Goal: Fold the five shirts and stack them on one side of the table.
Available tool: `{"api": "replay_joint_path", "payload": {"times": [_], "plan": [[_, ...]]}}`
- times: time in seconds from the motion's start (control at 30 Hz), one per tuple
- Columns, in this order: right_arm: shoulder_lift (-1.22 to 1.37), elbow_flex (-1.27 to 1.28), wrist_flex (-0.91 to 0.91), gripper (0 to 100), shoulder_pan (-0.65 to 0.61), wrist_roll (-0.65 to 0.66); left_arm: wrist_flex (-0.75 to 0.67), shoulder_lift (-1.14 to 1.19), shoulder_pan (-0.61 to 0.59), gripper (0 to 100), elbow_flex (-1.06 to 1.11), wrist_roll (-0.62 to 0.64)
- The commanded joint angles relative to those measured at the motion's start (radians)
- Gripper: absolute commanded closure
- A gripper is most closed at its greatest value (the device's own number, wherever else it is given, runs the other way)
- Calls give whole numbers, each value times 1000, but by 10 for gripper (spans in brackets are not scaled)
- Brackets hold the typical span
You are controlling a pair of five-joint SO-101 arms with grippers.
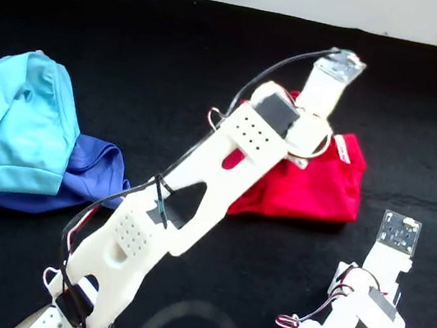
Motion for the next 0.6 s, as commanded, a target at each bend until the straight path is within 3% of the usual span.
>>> {"api": "replay_joint_path", "payload": {"times": [0.0, 0.57], "plan": [[18, 8, -19, 992, 5, -9, -58, 27, 15, 992, -38, 2], [19, 8, -30, 992, 5, -9, -242, 162, 68, 991, -38, -2]]}}
